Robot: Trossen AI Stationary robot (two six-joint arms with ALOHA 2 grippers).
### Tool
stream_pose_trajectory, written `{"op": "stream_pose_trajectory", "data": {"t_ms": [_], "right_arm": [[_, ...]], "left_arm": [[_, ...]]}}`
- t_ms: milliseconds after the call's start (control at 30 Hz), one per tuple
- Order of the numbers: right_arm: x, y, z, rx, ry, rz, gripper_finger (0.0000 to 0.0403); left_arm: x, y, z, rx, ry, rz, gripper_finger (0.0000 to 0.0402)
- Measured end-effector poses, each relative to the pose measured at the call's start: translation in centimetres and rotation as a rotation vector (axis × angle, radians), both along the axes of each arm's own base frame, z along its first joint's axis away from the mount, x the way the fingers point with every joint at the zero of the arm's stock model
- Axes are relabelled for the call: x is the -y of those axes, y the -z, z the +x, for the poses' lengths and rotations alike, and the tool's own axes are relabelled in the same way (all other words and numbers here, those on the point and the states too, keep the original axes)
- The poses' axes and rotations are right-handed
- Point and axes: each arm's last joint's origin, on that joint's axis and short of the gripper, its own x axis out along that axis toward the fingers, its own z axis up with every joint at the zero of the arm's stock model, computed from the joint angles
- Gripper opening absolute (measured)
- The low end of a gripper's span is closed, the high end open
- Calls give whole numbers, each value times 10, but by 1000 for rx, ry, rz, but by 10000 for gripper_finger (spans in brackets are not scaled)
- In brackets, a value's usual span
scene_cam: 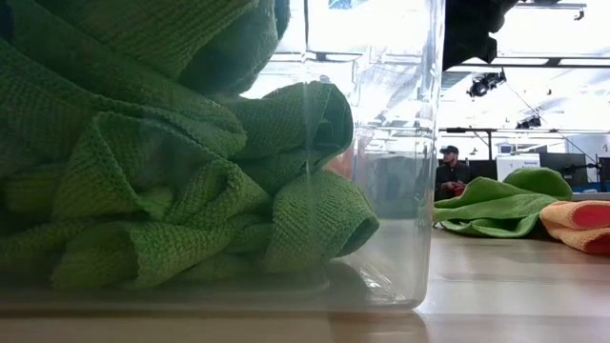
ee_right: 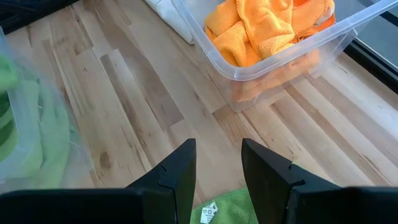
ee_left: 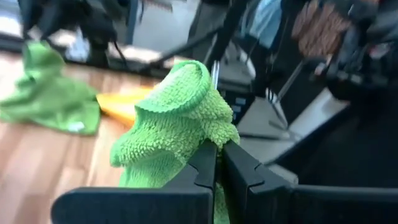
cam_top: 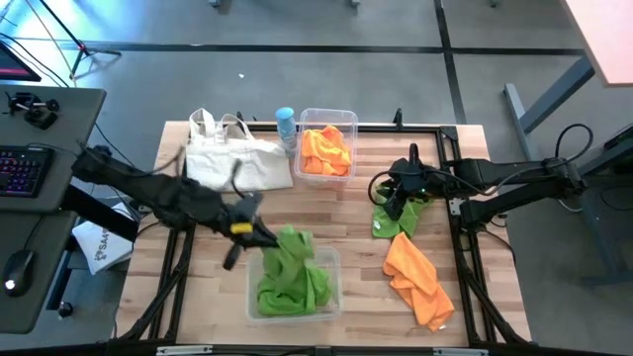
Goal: Sort microfiber towel by color & place in baskets
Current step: Put the green microfiber cloth into the bottom transparent bin
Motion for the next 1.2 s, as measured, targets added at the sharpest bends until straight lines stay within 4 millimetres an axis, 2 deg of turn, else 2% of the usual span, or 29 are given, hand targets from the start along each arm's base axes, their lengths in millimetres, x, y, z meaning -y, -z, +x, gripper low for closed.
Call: {"op": "stream_pose_trajectory", "data": {"t_ms": [133, 233, 433, 633, 767, 1033, 1200], "right_arm": [[0, 0, 0, 0, 0, 0, 122], [0, 0, 0, -7, -14, -14, 122], [0, 1, -1, -27, -19, -19, 122], [0, 4, -5, -75, -20, -22, 122], [1, 6, -8, -114, -20, -24, 122], [1, 8, -10, -137, -18, -23, 122], [1, 8, -10, -137, -18, -22, 122]], "left_arm": [[15, 19, 19, -111, -2, -18, 0], [26, 27, 34, -196, -10, -6, 0], [50, 27, 63, -378, -11, 43, 0], [69, 35, 80, -660, -37, 54, 0], [76, 56, 92, -798, -46, 36, 0], [82, 110, 120, -975, -115, 2, 0], [85, 128, 127, -1033, -140, -10, 1]]}}
